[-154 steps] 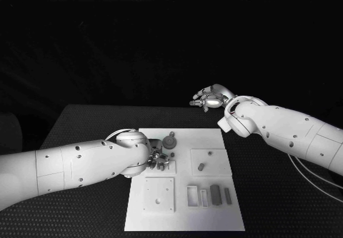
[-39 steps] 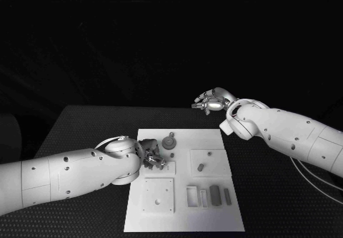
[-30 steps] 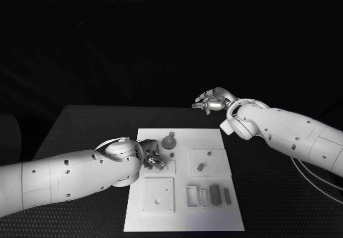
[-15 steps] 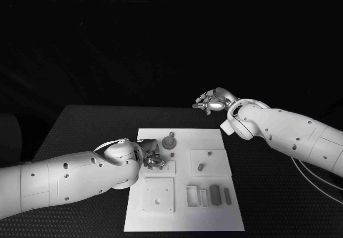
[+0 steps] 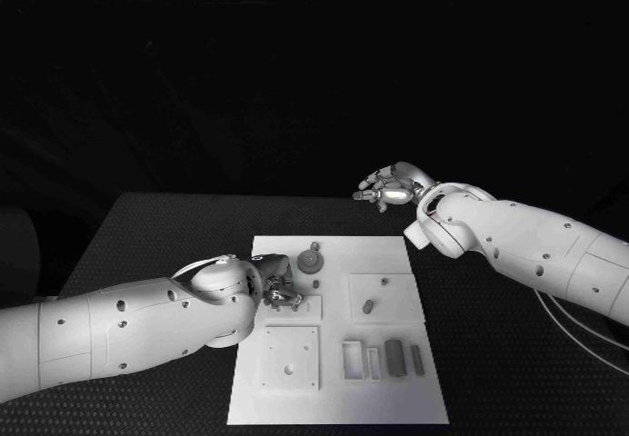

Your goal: Assemble the parts on the task board

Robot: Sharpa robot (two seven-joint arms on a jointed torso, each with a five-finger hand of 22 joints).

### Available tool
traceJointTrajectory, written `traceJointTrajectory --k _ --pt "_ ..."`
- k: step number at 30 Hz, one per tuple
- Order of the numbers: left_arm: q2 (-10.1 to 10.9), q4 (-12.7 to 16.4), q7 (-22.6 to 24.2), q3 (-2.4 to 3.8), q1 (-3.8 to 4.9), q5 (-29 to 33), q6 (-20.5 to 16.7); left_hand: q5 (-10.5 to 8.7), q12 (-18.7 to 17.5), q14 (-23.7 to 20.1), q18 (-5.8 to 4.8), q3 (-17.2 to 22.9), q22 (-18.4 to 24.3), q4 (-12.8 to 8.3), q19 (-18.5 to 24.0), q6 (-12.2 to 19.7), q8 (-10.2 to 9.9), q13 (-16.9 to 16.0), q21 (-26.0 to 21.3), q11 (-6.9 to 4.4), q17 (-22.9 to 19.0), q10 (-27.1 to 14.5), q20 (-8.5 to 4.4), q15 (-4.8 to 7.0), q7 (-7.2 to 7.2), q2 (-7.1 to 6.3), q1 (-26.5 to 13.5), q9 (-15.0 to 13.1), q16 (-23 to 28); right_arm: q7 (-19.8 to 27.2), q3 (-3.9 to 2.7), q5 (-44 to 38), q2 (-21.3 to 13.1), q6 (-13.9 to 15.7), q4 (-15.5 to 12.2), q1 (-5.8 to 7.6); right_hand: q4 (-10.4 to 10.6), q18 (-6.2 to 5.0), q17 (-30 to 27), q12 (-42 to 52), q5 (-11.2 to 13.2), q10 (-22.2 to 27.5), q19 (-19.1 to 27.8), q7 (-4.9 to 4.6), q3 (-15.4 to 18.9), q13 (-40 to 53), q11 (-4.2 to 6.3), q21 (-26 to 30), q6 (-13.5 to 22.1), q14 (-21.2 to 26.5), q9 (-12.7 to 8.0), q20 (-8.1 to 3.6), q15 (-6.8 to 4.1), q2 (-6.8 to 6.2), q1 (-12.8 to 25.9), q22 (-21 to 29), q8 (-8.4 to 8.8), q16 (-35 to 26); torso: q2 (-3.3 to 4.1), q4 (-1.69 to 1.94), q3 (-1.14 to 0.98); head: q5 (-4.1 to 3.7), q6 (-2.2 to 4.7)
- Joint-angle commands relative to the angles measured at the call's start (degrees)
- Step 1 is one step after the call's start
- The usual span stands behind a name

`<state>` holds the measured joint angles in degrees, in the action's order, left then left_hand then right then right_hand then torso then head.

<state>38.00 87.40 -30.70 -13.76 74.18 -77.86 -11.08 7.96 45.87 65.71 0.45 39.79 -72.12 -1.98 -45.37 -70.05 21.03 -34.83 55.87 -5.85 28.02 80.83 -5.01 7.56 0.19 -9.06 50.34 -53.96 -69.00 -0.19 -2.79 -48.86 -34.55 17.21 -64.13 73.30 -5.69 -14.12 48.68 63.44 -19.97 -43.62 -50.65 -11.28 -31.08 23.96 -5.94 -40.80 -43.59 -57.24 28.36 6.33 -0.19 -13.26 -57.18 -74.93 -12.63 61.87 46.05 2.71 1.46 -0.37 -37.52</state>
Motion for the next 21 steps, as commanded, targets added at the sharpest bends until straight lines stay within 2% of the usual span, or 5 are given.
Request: traceJointTrajectory --k 1,4,13,21 --pt "-0.09 0.00 0.72 0.01 -0.05 -0.32 -0.73 -0.10 -0.08 -0.12 -0.32 0.11 -0.09 0.26 -0.26 -0.67 -0.02 0.07 -0.38 -0.34 -0.08 -0.25 -7.95 0.17 0.33 -0.47 0.19 -0.07 -0.24 0.41 -0.02 -0.01 -0.03 -0.97 -0.04 -0.06 -0.04 -0.88 -0.10 0.33 -0.20 0.35 0.01 -0.92 0.39 -0.10 -0.01 0.19 0.46 0.49 -0.07 0.30 0.01 0.55 0.17 -1.13 -0.21 0.22 0.01 -0.02 -0.02 0.01 0.01" --pt "-0.09 -0.05 0.75 0.01 -0.06 -0.14 -0.62 -0.06 -0.09 -0.14 -0.30 0.17 -0.14 0.18 -0.27 -0.60 -0.07 0.12 -0.42 -0.35 -0.13 -0.28 -7.97 0.18 0.31 -0.48 0.52 -0.07 -0.25 0.41 -0.02 -0.01 -0.12 -0.92 -0.04 -0.09 -0.07 -0.88 -0.12 0.33 -0.21 0.36 0.01 -0.92 0.39 -0.12 -0.01 0.19 0.47 0.50 -0.08 0.30 0.01 0.55 0.14 -1.13 -0.21 0.23 0.02 -0.05 -0.03 0.02 0.03" --pt "-0.11 -0.17 0.75 0.01 -0.09 -0.09 -0.55 -0.51 -0.02 -0.19 -0.37 -0.14 -0.31 1.29 -0.41 -0.41 -0.27 0.27 -0.66 -0.28 -0.40 -0.30 -7.96 0.19 0.21 -2.30 0.35 -0.04 -0.34 0.40 -0.02 -0.01 -0.13 -0.99 -0.07 -0.15 -0.12 -0.88 -0.15 0.36 -0.22 0.38 0.03 -0.92 0.39 -0.17 -0.01 0.21 0.49 0.52 -0.09 0.29 0.02 0.55 0.10 -1.13 -0.22 0.26 0.03 0.01 -0.02 0.00 -0.03" --pt "-0.13 -0.23 0.75 0.01 -0.12 -0.07 -0.49 -0.72 0.04 -0.18 -0.37 -0.14 -0.40 2.09 -0.51 -0.43 -0.30 0.34 -0.78 -0.29 -0.52 -0.29 -7.99 0.20 0.21 -3.10 0.24 -0.06 -0.40 0.42 -0.02 -0.01 -0.11 -1.00 -0.04 -0.26 -0.13 -0.88 -0.18 0.37 -0.24 0.39 0.03 -0.93 0.40 -0.20 -0.02 0.21 0.50 0.54 -0.10 0.30 0.02 0.56 0.11 -1.13 -0.22 0.27 0.01 -0.01 -0.03 0.00 -0.05"
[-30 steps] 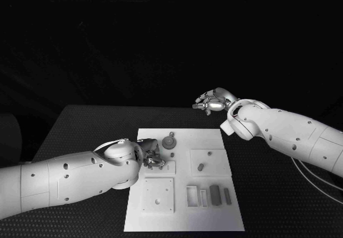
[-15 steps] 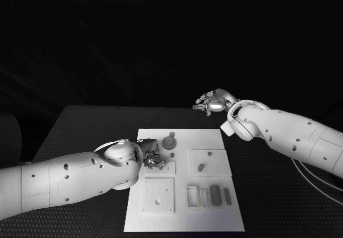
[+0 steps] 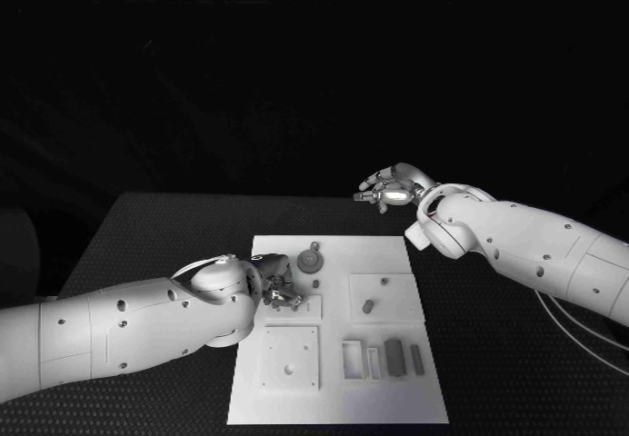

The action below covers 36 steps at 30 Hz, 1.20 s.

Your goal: Assemble the parts on the task board

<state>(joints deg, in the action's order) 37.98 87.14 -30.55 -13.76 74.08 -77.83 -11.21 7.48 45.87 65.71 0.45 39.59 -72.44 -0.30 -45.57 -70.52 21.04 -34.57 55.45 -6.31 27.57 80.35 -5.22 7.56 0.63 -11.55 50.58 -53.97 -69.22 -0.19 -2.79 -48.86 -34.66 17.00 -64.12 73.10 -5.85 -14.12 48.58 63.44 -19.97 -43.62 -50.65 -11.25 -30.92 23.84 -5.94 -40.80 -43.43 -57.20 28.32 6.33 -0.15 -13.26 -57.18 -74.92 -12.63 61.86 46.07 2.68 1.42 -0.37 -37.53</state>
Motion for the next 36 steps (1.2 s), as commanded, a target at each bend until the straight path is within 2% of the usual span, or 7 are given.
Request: traceJointTrajectory --k 1,26,29,31,33,36 --pt "-0.09 0.04 0.58 0.01 -0.03 -0.09 -0.32 -0.30 0.05 -0.17 -0.37 0.06 -0.09 0.57 -0.32 0.03 -0.31 0.09 -0.38 0.18 -0.10 0.18 -7.79 0.20 -0.22 -0.82 -0.02 -0.05 -0.20 0.42 -0.02 -0.02 -0.01 -0.79 -0.05 -0.07 0.03 -0.88 -0.09 0.38 -0.24 0.39 0.03 -0.96 0.25 -0.10 -0.02 0.22 0.35 0.51 -0.06 0.30 -0.01 0.57 0.12 -1.14 -0.23 0.28 -0.01 0.03 0.01 -0.01 -0.07" --pt "-0.06 0.00 0.67 0.01 -0.05 0.19 -0.38 -0.76 0.16 -0.18 -0.38 0.03 -0.29 1.81 -0.45 0.03 -0.36 0.20 -0.59 0.17 -0.30 0.19 -7.81 0.23 -0.22 -2.11 0.04 -0.10 -0.34 0.40 -0.02 -0.02 -0.01 -0.85 0.01 -0.16 0.00 -0.88 -0.18 0.44 -0.26 0.42 0.04 -0.97 0.29 -0.20 -0.03 0.24 0.38 0.55 -0.10 0.31 0.00 0.60 0.14 -1.14 -0.24 0.35 0.00 -0.01 0.03 0.01 -0.01" --pt "-0.01 0.01 0.89 0.02 -0.05 1.06 -0.55 -0.54 0.23 -0.18 -0.32 0.26 -0.42 1.61 -0.49 0.01 -0.35 0.22 -0.63 0.16 -0.36 0.21 -7.87 0.27 -0.19 -1.41 0.95 -0.15 -0.43 0.39 -0.02 -0.02 -0.04 -0.87 0.01 -0.17 -0.02 -0.88 -0.19 0.45 -0.26 0.42 0.05 -0.97 0.28 -0.22 -0.03 0.24 0.38 0.55 -0.10 0.31 0.00 0.61 0.12 -1.14 -0.25 0.36 0.00 -0.01 0.02 0.05 0.03" --pt "0.03 0.01 1.04 0.02 -0.06 1.90 -0.44 -0.09 0.28 -0.22 -0.35 0.13 -0.59 0.95 -0.45 0.03 -0.35 0.26 -0.67 0.19 -0.43 0.18 -7.85 0.27 -0.22 -0.29 1.93 -0.21 -0.52 0.39 -0.02 -0.02 -0.05 -0.87 0.02 -0.19 -0.04 -0.88 -0.20 0.46 -0.27 0.42 0.05 -0.96 0.28 -0.23 -0.03 0.24 0.39 0.55 -0.11 0.30 0.00 0.61 0.10 -1.14 -0.25 0.37 0.00 -0.01 0.02 0.03 0.06" --pt "0.11 0.01 1.21 0.02 -0.06 2.91 -0.47 0.83 0.36 -0.29 -0.39 -0.14 -0.85 -0.80 -0.36 0.07 -0.36 0.29 -0.70 0.21 -0.52 0.13 -7.82 0.27 -0.24 1.60 3.64 -0.29 -0.61 0.39 -0.02 -0.02 -0.07 -0.89 0.04 -0.21 -0.05 -0.88 -0.21 0.47 -0.28 0.42 0.05 -0.96 0.28 -0.24 -0.03 0.24 0.39 0.55 -0.11 0.30 0.00 0.61 0.09 -1.14 -0.25 0.37 -0.02 -0.01 0.01 0.01 0.08" --pt "0.19 0.01 1.44 0.03 -0.06 4.32 -0.52 1.27 0.40 -0.35 -0.43 -0.44 -0.99 -1.88 -0.32 0.10 -0.39 0.35 -0.83 0.21 -0.62 0.09 -7.80 0.25 -0.25 2.55 4.41 -0.30 -0.65 0.37 -0.02 -0.02 -0.11 -0.89 0.04 -0.24 -0.07 -0.88 -0.22 0.47 -0.28 0.43 0.05 -0.96 0.27 -0.25 -0.03 0.24 0.39 0.56 -0.11 0.30 0.00 0.62 0.07 -1.15 -0.25 0.38 -0.02 -0.03 0.01 0.02 0.12"
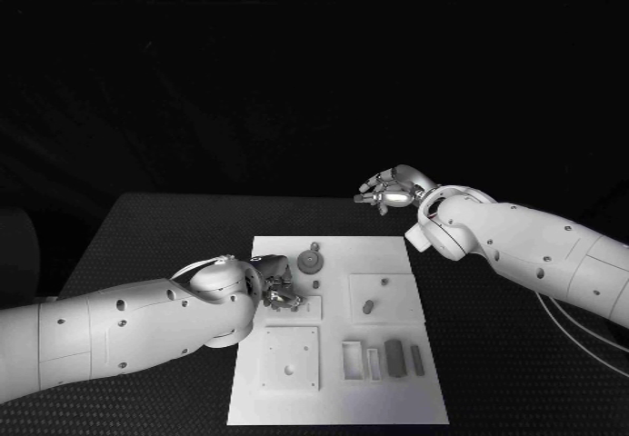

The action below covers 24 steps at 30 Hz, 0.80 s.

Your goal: Assemble the parts on the task board

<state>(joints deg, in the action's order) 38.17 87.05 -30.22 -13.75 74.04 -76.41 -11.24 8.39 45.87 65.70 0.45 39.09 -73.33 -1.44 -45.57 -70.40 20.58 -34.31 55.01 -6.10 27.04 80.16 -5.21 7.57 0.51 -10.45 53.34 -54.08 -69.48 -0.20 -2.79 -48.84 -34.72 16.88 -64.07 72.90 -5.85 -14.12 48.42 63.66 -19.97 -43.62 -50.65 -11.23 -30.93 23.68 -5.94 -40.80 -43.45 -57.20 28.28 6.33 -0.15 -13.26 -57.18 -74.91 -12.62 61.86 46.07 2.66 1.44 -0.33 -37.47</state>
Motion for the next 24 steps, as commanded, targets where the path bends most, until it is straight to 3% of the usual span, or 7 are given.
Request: traceJointTrajectory --k 1,6,24 --pt "0.01 0.10 1.20 0.02 -0.02 3.10 -0.47 0.51 0.42 -0.35 -0.44 0.08 -0.18 -1.42 -0.30 -0.02 0.05 0.11 -0.45 0.00 -0.14 0.26 -7.80 0.25 -0.13 2.20 2.26 -0.19 -0.42 0.37 -0.02 -0.03 -0.05 -0.77 -0.01 -0.05 -0.08 -0.88 -0.07 0.25 -0.28 0.43 0.05 -0.99 0.27 -0.09 -0.03 0.24 0.41 0.56 -0.08 0.30 0.00 0.62 0.06 -1.15 -0.26 0.39 -0.01 -0.02 0.00 -0.02 0.06" --pt "0.18 0.11 1.45 0.02 -0.02 4.63 -0.66 0.43 0.39 -0.47 -0.45 0.00 -0.31 -2.33 -0.23 0.07 -0.05 0.20 -0.64 0.03 -0.29 0.11 -7.72 0.21 -0.18 3.01 2.96 -0.17 -0.39 0.36 -0.02 -0.04 -0.12 -0.80 -0.09 -0.10 -0.12 -0.88 -0.10 0.27 -0.30 0.43 0.05 -0.99 0.27 -0.11 -0.03 0.25 0.41 0.56 -0.08 0.30 0.00 0.63 0.03 -1.16 -0.27 0.41 0.02 -0.06 -0.01 -0.03 0.07" --pt "1.18 0.05 3.31 0.09 -0.02 9.65 -3.72 -0.05 0.36 -0.47 -0.45 -0.01 -0.42 -2.86 -0.28 0.20 -0.15 0.28 -0.76 -0.06 -0.41 -0.04 -7.66 0.21 -0.20 3.41 3.45 -0.13 -0.41 0.19 -0.01 -2.01 -0.99 -1.59 -2.04 -0.52 -0.58 -0.88 -0.26 0.39 -0.22 0.49 0.09 -0.99 0.29 -0.30 -0.03 0.26 0.45 0.64 -0.14 0.29 0.00 0.57 -0.34 -1.18 -0.31 0.53 -0.01 -0.01 -0.01 -0.18 0.32"
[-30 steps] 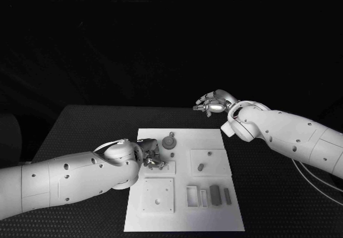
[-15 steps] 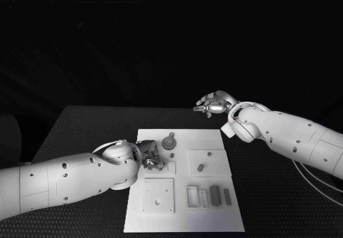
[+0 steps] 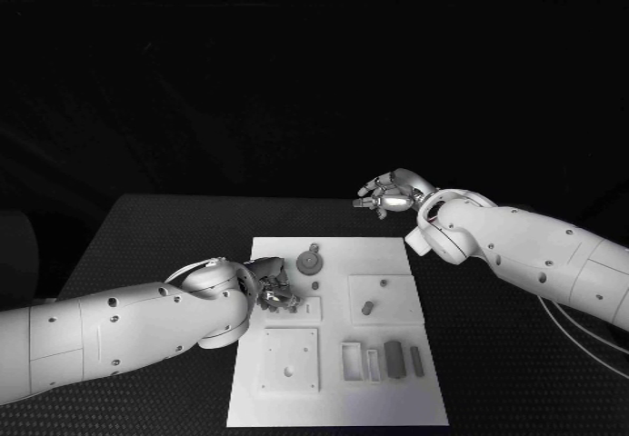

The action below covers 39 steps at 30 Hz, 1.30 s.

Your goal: Assemble the parts on the task board

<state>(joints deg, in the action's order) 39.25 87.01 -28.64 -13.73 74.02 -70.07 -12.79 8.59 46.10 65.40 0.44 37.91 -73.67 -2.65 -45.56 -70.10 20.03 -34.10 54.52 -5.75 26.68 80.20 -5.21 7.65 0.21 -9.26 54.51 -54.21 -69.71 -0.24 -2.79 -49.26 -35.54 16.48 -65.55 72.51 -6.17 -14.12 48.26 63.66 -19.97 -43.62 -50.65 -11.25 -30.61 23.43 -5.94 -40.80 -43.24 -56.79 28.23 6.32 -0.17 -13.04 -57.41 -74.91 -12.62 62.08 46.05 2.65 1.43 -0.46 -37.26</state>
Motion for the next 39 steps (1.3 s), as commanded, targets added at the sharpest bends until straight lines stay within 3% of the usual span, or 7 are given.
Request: traceJointTrajectory --k 1,10,13,19,26,31,39 --pt "0.20 0.13 1.90 0.11 -0.01 3.76 -2.34 -0.25 0.13 -0.16 -0.44 1.17 -0.08 -1.66 -0.29 -0.11 0.39 0.08 -0.28 -0.42 -0.06 -0.08 -7.66 0.13 0.10 2.24 2.29 0.00 -0.19 0.19 0.00 -1.80 -0.24 -1.36 -0.80 -0.17 -0.27 -0.88 -0.10 0.39 -0.22 0.49 0.09 -0.97 -0.03 -0.06 -0.03 0.26 0.23 0.23 -0.09 0.29 0.03 0.34 -0.12 -1.18 -0.32 0.31 0.00 0.00 0.01 -0.04 0.14" --pt "1.30 0.30 6.63 0.75 0.05 17.39 -6.27 -0.39 0.02 -0.34 -0.44 1.16 -0.12 -1.86 -0.08 0.07 0.25 0.16 -0.52 -0.44 -0.20 -0.36 -7.53 0.09 0.08 2.43 2.43 0.06 -0.07 -0.36 0.14 -3.67 -1.68 -2.29 -3.53 -0.53 -0.88 -0.88 -0.23 0.61 0.16 0.43 0.02 -0.96 0.10 -0.25 -0.02 0.18 0.20 0.19 -0.14 0.28 0.01 0.31 -0.49 -1.23 -0.41 0.57 -0.04 0.10 0.03 -0.22 0.48" --pt "1.46 -0.15 8.61 1.62 0.06 22.21 -7.71 -0.43 0.00 -0.37 -0.44 1.16 -0.13 -1.92 -0.05 0.11 0.22 0.17 -0.57 -0.46 -0.23 -0.43 -7.50 0.08 0.07 2.52 2.48 0.08 -0.05 -0.64 0.37 -4.05 -2.19 -2.78 -4.60 -0.59 -1.21 -0.88 -0.24 0.81 0.54 0.32 -0.11 -0.93 0.23 -0.33 0.02 0.06 0.16 0.11 -0.17 0.27 -0.02 0.30 -0.61 -1.26 -0.48 0.86 -0.06 0.09 0.02 -0.22 0.63" --pt "2.28 -0.35 11.42 2.42 0.14 28.44 -11.70 -0.60 -0.03 -0.39 -0.44 1.10 -0.15 -1.99 -0.03 0.18 0.17 0.19 -0.64 -0.50 -0.27 -0.54 -7.45 0.08 0.06 2.61 2.49 0.10 -0.04 -1.03 0.70 -4.46 -3.15 -4.01 -7.29 -0.92 -1.88 -0.88 -0.29 1.11 1.43 0.24 -0.23 -0.87 0.40 -0.51 0.07 -0.12 0.00 0.14 -0.23 0.21 -0.08 0.36 -0.88 -1.27 -0.65 1.29 0.00 0.05 -0.08 -0.38 1.08" --pt "2.70 -0.68 18.66 2.53 0.32 40.49 -17.69 -0.70 -0.05 -0.39 -0.44 1.03 -0.17 -2.05 -0.06 0.21 0.14 0.20 -0.66 -0.53 -0.30 -0.60 -7.43 0.11 0.07 2.65 2.49 0.12 -0.04 -1.26 2.07 -3.68 -4.79 -5.22 -11.50 -1.27 -3.11 -0.88 -0.33 1.77 3.40 0.04 -0.30 -0.56 0.81 -0.69 0.36 -0.40 -0.95 0.26 -0.24 0.15 -0.32 0.80 -0.90 -1.27 -1.27 2.08 -0.05 0.12 0.04 -1.14 2.23" --pt "3.16 -0.78 25.29 2.52 0.32 48.64 -19.83 -0.74 -0.08 -0.40 -0.44 1.03 -0.18 -2.13 -0.05 0.25 0.10 0.22 -0.72 -0.57 -0.34 -0.67 -7.41 0.13 0.09 2.76 2.56 0.14 -0.03 -1.47 3.26 -1.63 -5.40 -6.39 -13.90 -1.46 -3.74 -0.88 -0.38 2.12 4.43 -0.20 -0.49 -0.49 0.98 -0.78 0.44 -0.59 -1.02 0.18 -0.37 0.07 -0.42 0.73 -0.90 -1.27 -1.33 2.49 -0.04 0.01 0.10 -1.13 2.96" --pt "3.31 -0.39 28.36 2.51 0.31 49.55 -20.21 -0.92 -0.15 -0.49 -0.44 0.94 -0.18 -2.33 0.04 0.37 0.01 0.26 -0.88 -0.58 -0.42 -0.84 -7.35 0.14 0.08 2.91 2.62 0.18 0.04 -1.69 4.88 0.22 -5.65 -8.91 -16.70 -1.65 -5.01 -0.88 -0.57 2.50 6.25 -0.05 -0.27 -0.64 2.08 -0.99 0.30 -0.62 -0.45 0.65 -0.67 0.08 -0.29 0.10 -0.39 -1.23 -1.10 2.82 -0.02 0.10 0.09 -0.95 3.42"
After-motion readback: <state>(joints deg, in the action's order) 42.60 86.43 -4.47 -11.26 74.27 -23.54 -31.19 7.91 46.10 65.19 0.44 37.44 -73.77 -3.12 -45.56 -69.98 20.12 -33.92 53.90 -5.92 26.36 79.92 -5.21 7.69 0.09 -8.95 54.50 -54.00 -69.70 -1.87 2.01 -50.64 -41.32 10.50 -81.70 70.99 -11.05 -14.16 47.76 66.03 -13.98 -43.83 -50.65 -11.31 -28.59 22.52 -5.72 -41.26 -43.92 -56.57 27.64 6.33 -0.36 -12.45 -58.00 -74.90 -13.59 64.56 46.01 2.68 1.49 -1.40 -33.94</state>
